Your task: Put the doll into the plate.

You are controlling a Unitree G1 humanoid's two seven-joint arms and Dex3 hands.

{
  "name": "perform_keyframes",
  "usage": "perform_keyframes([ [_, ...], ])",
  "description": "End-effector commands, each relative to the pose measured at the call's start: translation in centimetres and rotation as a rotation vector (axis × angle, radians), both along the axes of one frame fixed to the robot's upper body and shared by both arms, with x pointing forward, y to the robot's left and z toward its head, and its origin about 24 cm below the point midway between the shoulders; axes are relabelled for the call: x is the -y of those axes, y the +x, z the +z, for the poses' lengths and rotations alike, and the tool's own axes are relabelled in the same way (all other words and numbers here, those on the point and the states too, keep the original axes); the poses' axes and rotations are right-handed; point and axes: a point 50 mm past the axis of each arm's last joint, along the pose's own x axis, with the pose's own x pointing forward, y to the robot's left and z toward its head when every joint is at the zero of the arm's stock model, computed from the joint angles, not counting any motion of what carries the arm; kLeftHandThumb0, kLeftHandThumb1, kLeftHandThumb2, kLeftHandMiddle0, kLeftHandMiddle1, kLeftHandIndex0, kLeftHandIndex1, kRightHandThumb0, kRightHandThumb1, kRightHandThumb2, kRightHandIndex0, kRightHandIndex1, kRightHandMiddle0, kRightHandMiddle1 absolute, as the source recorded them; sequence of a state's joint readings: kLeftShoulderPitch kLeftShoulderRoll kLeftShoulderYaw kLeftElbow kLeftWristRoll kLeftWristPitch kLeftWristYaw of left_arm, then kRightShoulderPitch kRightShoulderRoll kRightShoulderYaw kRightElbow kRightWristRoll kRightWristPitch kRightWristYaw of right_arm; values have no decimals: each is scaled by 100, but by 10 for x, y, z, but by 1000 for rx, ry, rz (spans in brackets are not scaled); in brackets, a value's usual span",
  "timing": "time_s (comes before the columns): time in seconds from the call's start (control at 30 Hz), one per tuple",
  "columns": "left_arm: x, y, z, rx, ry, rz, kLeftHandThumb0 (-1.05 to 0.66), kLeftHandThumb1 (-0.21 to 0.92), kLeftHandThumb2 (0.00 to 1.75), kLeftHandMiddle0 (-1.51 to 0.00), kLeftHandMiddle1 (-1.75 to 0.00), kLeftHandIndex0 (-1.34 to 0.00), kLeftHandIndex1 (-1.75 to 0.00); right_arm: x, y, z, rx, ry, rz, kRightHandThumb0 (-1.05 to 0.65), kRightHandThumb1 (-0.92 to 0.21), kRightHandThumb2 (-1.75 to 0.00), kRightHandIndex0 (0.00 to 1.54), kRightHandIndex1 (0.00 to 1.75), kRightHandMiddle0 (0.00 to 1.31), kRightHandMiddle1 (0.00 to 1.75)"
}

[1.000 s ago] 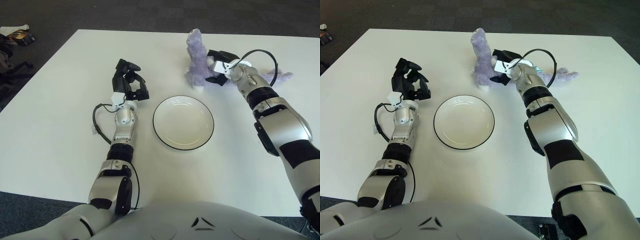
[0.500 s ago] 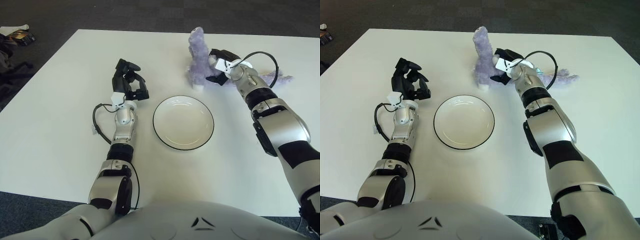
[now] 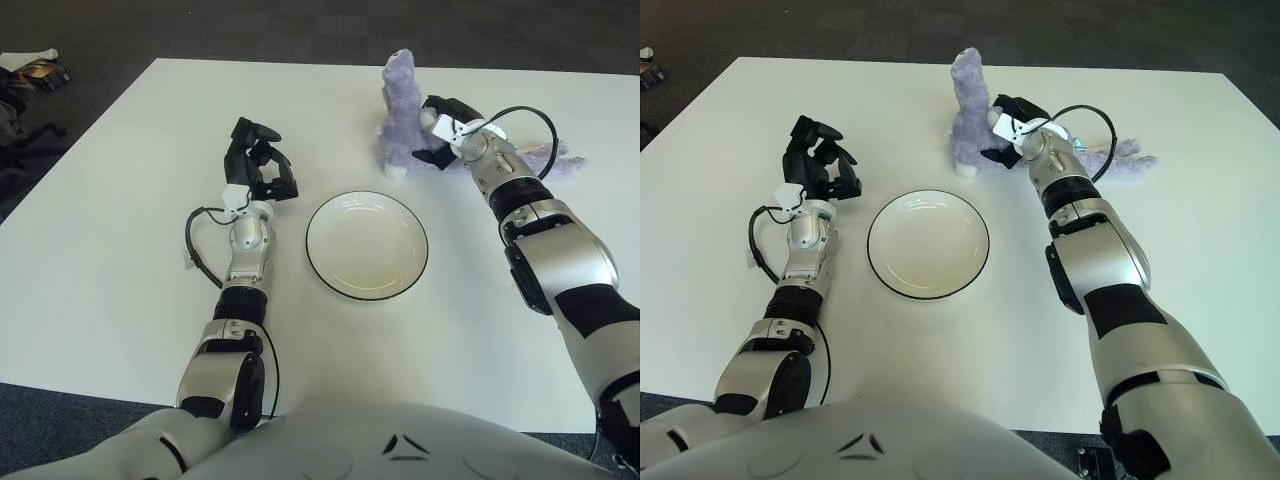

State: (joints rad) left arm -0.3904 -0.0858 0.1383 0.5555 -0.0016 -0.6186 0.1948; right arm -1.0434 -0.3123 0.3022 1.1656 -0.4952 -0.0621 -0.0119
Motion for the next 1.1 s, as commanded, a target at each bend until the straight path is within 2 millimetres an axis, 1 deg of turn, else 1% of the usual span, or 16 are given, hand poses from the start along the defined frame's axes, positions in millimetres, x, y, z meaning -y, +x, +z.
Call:
perform_keyframes([
  [0.0,-4,-19,-40,-153,-30,28,-2,0,167,-89,-175,-61,-168,7,-9,-28,-98,30,-46,54,-14,-153,75,175,99,175],
  [0.33,-4,-18,-40,-155,-30,26,-2,0,167,-89,-175,-62,-169,13,-9,-22,-74,50,-38,54,-14,-153,75,175,99,175],
  [0.83,-5,-18,-41,-160,-33,28,-2,-1,167,-89,-175,-64,-166,17,-12,-2,2,38,-2,54,-14,-153,75,175,99,175],
  [0.93,-4,-18,-41,-161,-40,31,-1,8,158,-72,-175,-63,-172,17,-14,3,35,10,21,54,-14,-153,75,175,99,175],
  [1.07,-4,-17,-41,-165,-50,39,-1,12,154,-66,-175,-63,-174,17,-15,5,48,40,26,55,-14,-154,76,175,99,175],
])
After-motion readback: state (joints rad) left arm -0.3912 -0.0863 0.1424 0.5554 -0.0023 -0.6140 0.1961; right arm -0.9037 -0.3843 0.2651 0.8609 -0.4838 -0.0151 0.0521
